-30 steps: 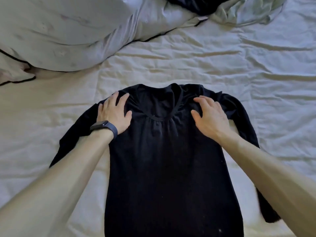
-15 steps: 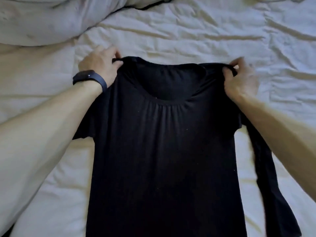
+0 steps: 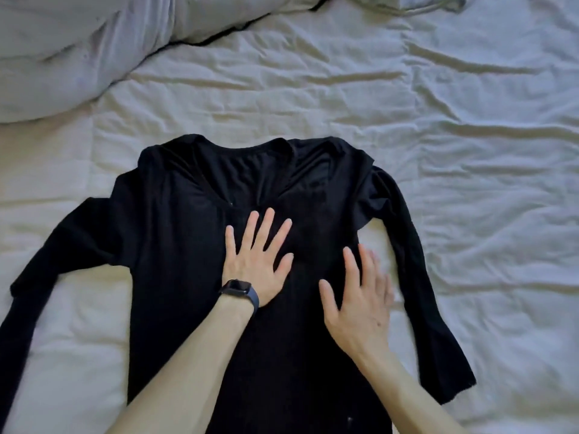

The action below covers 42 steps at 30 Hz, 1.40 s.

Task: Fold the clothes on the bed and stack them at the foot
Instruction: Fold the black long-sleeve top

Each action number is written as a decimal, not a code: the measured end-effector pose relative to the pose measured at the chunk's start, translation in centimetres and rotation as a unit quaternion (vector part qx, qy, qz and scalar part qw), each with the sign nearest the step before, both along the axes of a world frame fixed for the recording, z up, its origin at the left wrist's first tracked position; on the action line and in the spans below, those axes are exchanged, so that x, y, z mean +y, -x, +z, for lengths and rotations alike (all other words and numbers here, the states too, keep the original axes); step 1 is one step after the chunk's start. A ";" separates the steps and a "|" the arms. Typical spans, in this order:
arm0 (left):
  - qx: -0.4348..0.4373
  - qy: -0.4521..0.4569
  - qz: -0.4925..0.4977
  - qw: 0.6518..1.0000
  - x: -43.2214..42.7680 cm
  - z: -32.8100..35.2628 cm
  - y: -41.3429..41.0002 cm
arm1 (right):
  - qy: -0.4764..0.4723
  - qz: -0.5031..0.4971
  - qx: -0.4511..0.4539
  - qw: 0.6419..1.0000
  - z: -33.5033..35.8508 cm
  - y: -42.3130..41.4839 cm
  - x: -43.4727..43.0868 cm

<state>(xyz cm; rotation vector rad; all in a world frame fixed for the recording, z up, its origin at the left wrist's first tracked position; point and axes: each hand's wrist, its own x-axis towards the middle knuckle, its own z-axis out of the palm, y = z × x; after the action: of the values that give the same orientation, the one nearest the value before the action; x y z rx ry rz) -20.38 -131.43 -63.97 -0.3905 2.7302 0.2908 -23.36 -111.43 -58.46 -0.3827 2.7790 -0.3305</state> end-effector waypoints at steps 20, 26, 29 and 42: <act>-0.233 -0.119 0.191 0.946 12.6 5.2 15.7 | -0.019 -0.148 0.088 0.985 9.2 35.3 29.4; -0.080 0.001 0.144 0.986 15.3 6.7 21.9 | 0.020 -0.269 -0.130 0.954 3.1 32.6 33.2; -0.092 0.059 -0.023 0.994 16.9 6.6 26.1 | 0.175 -0.388 -0.143 0.894 1.3 31.7 33.5; -0.134 0.032 -0.032 0.990 20.8 7.8 31.7 | 0.309 -0.410 -0.096 0.853 2.8 36.1 36.5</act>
<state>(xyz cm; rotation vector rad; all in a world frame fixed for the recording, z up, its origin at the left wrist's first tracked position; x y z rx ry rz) -52.11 -110.64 -56.16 -0.3316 2.4867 0.1241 -59.51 -74.96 -55.66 0.7114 2.4065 -1.3767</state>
